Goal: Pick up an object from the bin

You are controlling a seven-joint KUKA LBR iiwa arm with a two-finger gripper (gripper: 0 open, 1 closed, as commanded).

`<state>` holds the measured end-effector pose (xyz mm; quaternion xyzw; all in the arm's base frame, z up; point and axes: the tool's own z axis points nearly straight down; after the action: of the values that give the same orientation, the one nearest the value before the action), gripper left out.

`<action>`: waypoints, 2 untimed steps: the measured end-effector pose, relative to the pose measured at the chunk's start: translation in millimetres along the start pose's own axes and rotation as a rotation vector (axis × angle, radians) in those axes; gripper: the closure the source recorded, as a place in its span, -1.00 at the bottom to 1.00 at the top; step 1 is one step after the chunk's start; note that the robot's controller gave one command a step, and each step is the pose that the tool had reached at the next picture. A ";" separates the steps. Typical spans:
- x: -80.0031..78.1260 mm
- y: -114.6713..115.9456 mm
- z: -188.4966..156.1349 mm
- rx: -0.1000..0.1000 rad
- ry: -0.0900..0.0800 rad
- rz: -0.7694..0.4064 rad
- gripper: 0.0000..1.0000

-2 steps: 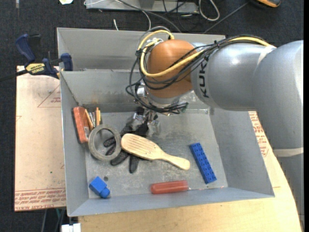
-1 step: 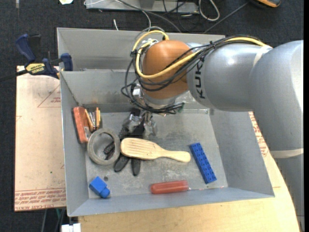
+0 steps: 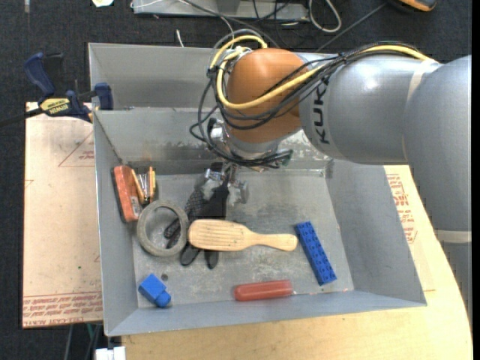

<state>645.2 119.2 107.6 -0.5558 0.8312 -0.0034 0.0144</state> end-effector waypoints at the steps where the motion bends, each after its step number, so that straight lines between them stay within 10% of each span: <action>1: -0.9 0.3 -27.6 -0.002 -0.001 0.002 1.00; 2: -2.1 -1.2 -52.0 0.002 -0.004 0.003 1.00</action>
Offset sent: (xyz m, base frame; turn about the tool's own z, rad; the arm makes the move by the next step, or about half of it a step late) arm -0.0005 0.0006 0.0208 0.0014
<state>645.7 120.2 159.6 -0.5544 0.8321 -0.0032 0.0166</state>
